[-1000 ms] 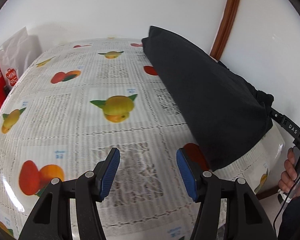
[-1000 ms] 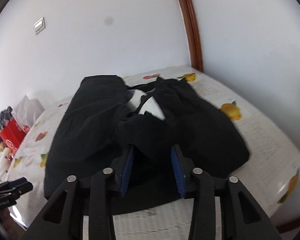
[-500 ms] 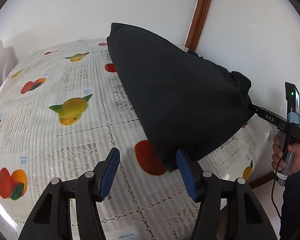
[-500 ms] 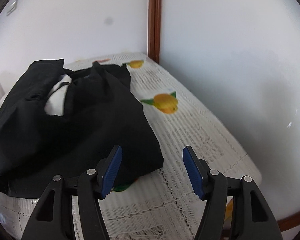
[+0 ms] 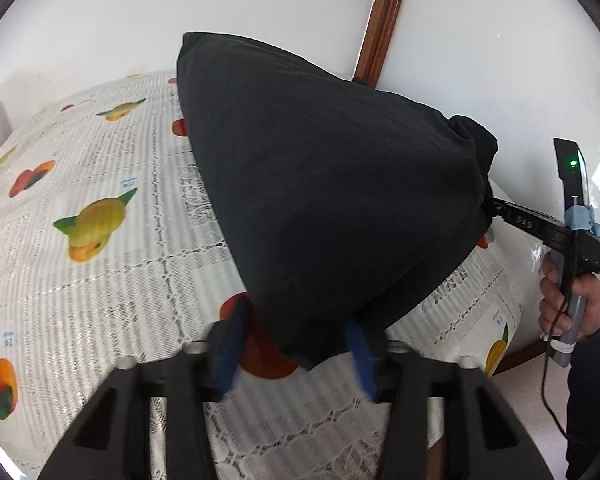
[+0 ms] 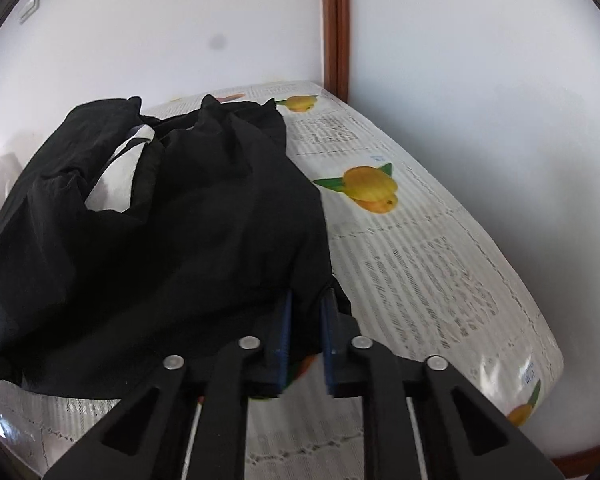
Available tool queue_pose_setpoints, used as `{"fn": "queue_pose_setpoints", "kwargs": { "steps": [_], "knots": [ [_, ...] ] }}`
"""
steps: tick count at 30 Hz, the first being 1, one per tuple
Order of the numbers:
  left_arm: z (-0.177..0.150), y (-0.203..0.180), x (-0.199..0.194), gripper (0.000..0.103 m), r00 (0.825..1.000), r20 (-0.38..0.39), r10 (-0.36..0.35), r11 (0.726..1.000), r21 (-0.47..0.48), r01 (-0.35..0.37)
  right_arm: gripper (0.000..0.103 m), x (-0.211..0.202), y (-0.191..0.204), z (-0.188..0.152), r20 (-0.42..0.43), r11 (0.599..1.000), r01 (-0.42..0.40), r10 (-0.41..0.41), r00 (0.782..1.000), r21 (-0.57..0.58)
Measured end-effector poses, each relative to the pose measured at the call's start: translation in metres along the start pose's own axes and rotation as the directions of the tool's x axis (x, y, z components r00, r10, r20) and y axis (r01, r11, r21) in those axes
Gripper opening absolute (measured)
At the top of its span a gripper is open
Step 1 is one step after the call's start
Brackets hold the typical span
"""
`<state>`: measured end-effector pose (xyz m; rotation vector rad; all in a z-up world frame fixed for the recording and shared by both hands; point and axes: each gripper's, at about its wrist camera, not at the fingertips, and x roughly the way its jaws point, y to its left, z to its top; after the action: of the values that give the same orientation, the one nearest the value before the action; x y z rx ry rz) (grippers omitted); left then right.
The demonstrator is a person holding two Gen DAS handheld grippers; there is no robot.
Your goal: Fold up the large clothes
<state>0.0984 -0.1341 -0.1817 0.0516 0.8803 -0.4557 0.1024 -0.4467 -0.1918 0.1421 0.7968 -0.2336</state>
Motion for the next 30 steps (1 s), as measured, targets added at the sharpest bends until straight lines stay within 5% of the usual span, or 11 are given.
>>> {"fn": "queue_pose_setpoints", "kwargs": {
  "steps": [8, 20, 26, 30],
  "knots": [
    [0.002, 0.024, -0.010, 0.022, 0.998, 0.043, 0.037, 0.999, -0.018, -0.036, 0.006, 0.016, 0.037, 0.019, 0.002, 0.997, -0.046, 0.046, 0.999, -0.057],
    [-0.008, 0.140, -0.057, 0.022, 0.970, 0.047, 0.240, 0.957, -0.176, -0.229, 0.006, 0.028, 0.160, 0.031, -0.046, 0.948, -0.282, 0.278, 0.959, -0.149],
    [-0.014, 0.161, -0.063, 0.023, 0.966, 0.059, 0.252, 0.946, -0.225, -0.233, 0.007, 0.019, 0.161, 0.019, -0.089, 0.924, -0.343, 0.332, 0.939, -0.168],
    [-0.018, 0.156, -0.066, 0.025, 0.962, 0.076, 0.262, 0.947, -0.210, -0.242, 0.009, 0.007, 0.149, 0.016, -0.089, 0.938, -0.283, 0.270, 0.959, -0.202]
  ]
}}
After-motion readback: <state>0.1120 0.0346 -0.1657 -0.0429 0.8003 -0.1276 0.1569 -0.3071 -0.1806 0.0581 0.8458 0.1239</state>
